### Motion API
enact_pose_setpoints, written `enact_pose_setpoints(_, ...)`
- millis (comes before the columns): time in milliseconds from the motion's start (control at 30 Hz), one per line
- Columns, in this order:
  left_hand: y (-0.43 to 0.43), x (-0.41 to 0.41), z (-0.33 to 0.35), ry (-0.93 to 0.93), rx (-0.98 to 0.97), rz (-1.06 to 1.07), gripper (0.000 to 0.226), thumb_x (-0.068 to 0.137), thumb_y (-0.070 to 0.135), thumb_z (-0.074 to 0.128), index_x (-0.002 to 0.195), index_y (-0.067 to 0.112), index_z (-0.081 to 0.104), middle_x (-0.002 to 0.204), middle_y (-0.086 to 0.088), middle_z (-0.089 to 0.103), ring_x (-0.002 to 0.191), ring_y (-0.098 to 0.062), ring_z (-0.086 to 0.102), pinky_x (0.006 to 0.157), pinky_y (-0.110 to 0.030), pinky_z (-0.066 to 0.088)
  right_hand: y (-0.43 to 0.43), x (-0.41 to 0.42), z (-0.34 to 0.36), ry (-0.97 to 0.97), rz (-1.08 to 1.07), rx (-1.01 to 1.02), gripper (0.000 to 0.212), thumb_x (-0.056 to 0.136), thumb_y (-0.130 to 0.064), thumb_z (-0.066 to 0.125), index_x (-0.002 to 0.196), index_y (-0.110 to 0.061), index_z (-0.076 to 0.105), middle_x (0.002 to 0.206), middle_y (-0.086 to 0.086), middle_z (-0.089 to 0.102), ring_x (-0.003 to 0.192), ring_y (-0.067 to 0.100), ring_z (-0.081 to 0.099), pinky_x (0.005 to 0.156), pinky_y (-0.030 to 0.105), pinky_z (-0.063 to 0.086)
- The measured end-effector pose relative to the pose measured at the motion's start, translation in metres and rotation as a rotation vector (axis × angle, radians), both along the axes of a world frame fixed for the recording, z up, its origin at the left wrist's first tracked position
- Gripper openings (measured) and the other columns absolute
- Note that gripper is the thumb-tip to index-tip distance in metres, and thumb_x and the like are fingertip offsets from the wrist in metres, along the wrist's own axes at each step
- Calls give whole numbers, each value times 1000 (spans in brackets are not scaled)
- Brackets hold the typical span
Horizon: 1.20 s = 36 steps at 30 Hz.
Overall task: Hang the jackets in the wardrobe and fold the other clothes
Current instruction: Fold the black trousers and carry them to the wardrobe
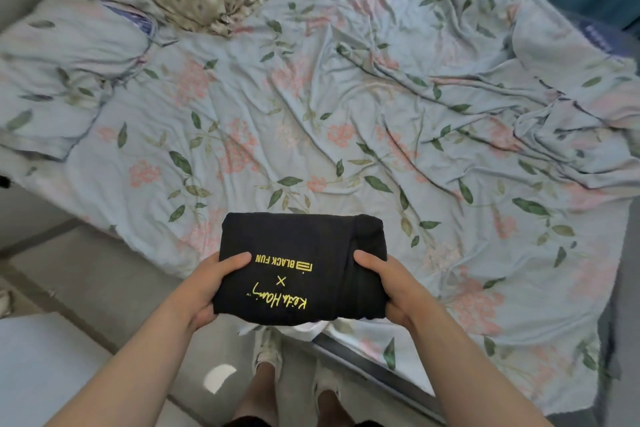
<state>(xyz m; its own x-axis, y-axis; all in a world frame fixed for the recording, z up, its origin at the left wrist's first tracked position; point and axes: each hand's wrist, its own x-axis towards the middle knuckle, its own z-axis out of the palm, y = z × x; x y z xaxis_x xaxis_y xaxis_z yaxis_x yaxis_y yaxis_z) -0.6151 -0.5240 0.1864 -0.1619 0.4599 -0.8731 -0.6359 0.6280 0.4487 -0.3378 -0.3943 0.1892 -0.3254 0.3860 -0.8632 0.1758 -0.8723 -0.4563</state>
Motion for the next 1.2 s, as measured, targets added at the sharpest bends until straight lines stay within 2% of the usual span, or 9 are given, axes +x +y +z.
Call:
enact_pose_setpoints(200,-23,-10,122,80,210,114,50,71,13,71,118,3,62,107,-26,71,81,-35,74,61,-41,61,15,-18,123,227,156,264,73,69,-27,87,135,-20,55,123,9,70,109,31,69,85,47,58)
enact_pose_setpoints(333,-59,-30,203,214,370,245,56,63,7,74,117,1,64,105,-23,72,81,-30,74,63,-35,61,11,-44,196,417,259,420,107,57,-18,89,147,-41,36,140,2,58,111,34,67,68,44,57)
enact_pose_setpoints(400,-76,-38,233,289,462,331,57,63,7,71,120,8,64,106,-17,74,83,-26,74,66,-34,61,6,-63,223,492,245,469,113,55,-13,88,145,-52,32,140,-6,55,110,27,69,72,42,59)
enact_pose_setpoints(533,-113,-57,288,487,614,531,67,62,7,74,120,39,63,115,-1,73,92,-21,73,78,-38,56,-7,-120,284,614,359,613,95,64,-12,84,141,-49,43,135,-5,62,115,27,66,85,51,58)
enact_pose_setpoints(600,-134,-67,311,543,683,586,70,67,6,73,128,37,60,122,-4,70,96,-23,72,72,-35,59,-17,-150,311,659,389,644,89,64,-13,83,138,-46,47,132,-3,65,113,28,67,87,53,58)
enact_pose_setpoints(667,-155,-76,328,584,728,638,72,68,4,73,133,33,58,125,-8,68,100,-25,70,70,-33,60,-29,-175,331,700,378,645,84,63,-12,82,134,-44,51,126,-2,68,108,29,69,78,46,60)
enact_pose_setpoints(833,-205,-111,371,738,808,765,64,61,6,76,117,37,68,116,-6,72,102,-28,71,74,-39,61,-71,-246,378,814,340,657,85,62,-3,86,133,-35,52,117,7,72,101,33,71,66,37,59)
enact_pose_setpoints(933,-229,-142,388,790,810,849,64,63,9,74,119,38,65,114,-5,71,105,-30,69,75,-45,61,-97,-288,400,876,299,678,68,63,-11,76,126,-28,59,114,5,73,98,30,73,64,35,59)
enact_pose_setpoints(1200,-274,-212,408,913,861,957,66,62,9,70,123,33,59,112,-7,68,109,-34,63,71,-45,62,-144,-383,427,944,340,691,55,58,-17,80,109,-33,71,113,5,73,96,28,73,64,35,59)
